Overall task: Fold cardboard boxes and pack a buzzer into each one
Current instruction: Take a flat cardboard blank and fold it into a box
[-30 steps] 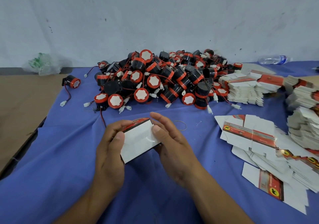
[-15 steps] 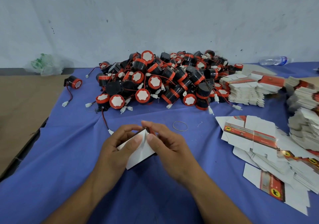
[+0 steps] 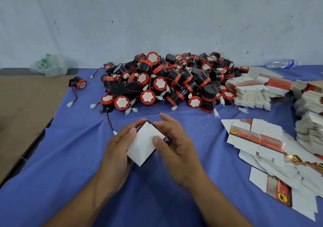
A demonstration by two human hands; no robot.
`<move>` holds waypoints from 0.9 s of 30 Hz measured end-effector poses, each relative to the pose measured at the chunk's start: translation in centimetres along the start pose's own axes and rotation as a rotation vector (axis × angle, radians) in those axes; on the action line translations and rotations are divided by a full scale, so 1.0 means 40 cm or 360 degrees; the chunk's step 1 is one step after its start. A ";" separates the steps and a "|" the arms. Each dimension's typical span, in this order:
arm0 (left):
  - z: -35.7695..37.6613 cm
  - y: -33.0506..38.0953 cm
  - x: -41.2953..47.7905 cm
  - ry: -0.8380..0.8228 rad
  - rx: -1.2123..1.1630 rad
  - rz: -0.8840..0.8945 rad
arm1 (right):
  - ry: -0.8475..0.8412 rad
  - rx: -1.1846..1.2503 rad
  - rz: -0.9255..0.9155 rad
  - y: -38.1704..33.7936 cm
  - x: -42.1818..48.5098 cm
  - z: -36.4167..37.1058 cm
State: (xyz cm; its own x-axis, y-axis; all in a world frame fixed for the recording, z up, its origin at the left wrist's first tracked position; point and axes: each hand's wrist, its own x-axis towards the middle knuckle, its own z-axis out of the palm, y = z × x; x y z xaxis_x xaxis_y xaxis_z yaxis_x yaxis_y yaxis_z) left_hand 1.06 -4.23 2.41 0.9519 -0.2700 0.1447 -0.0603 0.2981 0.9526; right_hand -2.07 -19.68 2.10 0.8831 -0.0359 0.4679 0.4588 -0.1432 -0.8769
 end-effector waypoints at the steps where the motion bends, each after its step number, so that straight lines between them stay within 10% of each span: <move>1: -0.002 0.005 -0.001 -0.0051 -0.0047 -0.0026 | 0.0039 0.0033 -0.0007 -0.002 -0.001 0.001; 11: -0.029 0.029 -0.008 -0.0659 0.0056 -0.0076 | 0.0353 0.0267 0.0171 -0.021 0.013 -0.019; 27: -0.029 0.002 -0.002 -0.0345 0.0476 0.0178 | 0.0141 0.0236 0.0217 0.006 0.013 -0.026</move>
State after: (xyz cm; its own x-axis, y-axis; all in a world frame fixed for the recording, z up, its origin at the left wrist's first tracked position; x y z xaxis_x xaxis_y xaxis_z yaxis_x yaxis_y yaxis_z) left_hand 1.31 -3.10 2.18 0.8509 -0.4475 0.2751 -0.2758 0.0651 0.9590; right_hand -1.60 -20.76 2.23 0.9289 -0.1330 0.3457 0.3508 0.0160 -0.9363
